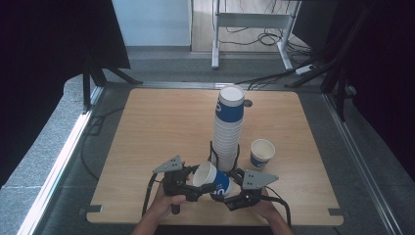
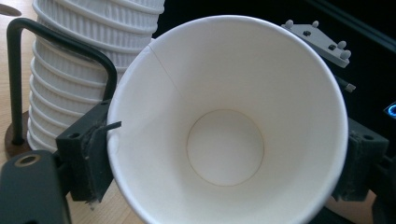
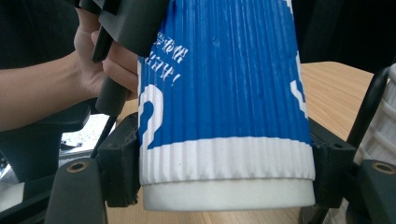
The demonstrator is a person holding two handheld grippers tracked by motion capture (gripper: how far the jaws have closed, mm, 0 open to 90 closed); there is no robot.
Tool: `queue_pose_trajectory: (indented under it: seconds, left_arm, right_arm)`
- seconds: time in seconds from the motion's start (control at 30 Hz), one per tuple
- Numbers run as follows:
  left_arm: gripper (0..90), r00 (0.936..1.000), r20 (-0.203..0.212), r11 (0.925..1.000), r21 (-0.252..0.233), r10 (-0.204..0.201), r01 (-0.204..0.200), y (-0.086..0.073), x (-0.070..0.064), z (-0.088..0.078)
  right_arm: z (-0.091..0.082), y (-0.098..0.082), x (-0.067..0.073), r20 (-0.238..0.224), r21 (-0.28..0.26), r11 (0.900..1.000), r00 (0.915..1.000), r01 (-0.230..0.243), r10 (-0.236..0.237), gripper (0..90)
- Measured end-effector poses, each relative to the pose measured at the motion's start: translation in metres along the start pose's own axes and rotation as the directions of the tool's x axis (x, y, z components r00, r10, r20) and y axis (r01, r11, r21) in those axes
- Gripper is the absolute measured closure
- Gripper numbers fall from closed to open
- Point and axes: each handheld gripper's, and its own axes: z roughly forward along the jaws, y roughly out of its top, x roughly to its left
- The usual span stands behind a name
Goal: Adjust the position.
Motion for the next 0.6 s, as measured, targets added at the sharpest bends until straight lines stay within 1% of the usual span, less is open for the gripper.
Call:
queue_pose_trajectory:
  seconds: [0.1, 0.2, 0.27, 0.37, 0.5, 0.6]
  left_arm:
    - [11.1, 0.9997, 0.007, 0.9997, 0.005, -0.023, 0.023, -0.0002, 0.0016, 0.0014]
    - [10.3, 0.9995, 0.011, 0.9994, 0.015, -0.031, 0.031, -0.0014, 0.0027, 0.0036]
    - [10.8, 0.9990, 0.022, 0.9990, 0.024, -0.040, 0.039, -0.0021, 0.0029, 0.0053]
    - [12.1, 0.9992, 0.022, 0.9991, 0.026, -0.034, 0.033, -0.0030, 0.0022, 0.0069]
    - [13.4, 0.9991, 0.026, 0.9990, 0.033, -0.033, 0.032, -0.0027, 0.0026, 0.0064]
    - [14.4, 0.9995, 0.023, 0.9991, 0.036, -0.021, 0.021, -0.0026, 0.0023, 0.0057]
  right_arm:
    - [-0.0004, 0.0006, 0.0006, 0.006, -0.003, 1.000, 0.9999, 0.009, -0.009, 27.9]
    - [0.0000, 0.0008, 0.0014, 0.010, -0.003, 1.000, 0.9998, 0.015, -0.015, 27.9]
    - [0.0004, 0.0005, 0.0016, 0.006, 0.000, 1.000, 0.9998, 0.017, -0.017, 27.9]
    - [0.0018, 0.0009, 0.0029, 0.007, 0.005, 1.000, 0.9996, 0.028, -0.028, 27.9]
    - [0.0017, 0.0008, 0.0027, 0.007, 0.008, 1.000, 0.9996, 0.029, -0.029, 27.8]
    - [0.0023, 0.0004, 0.0024, 0.007, 0.014, 0.999, 0.9995, 0.030, -0.030, 27.7]
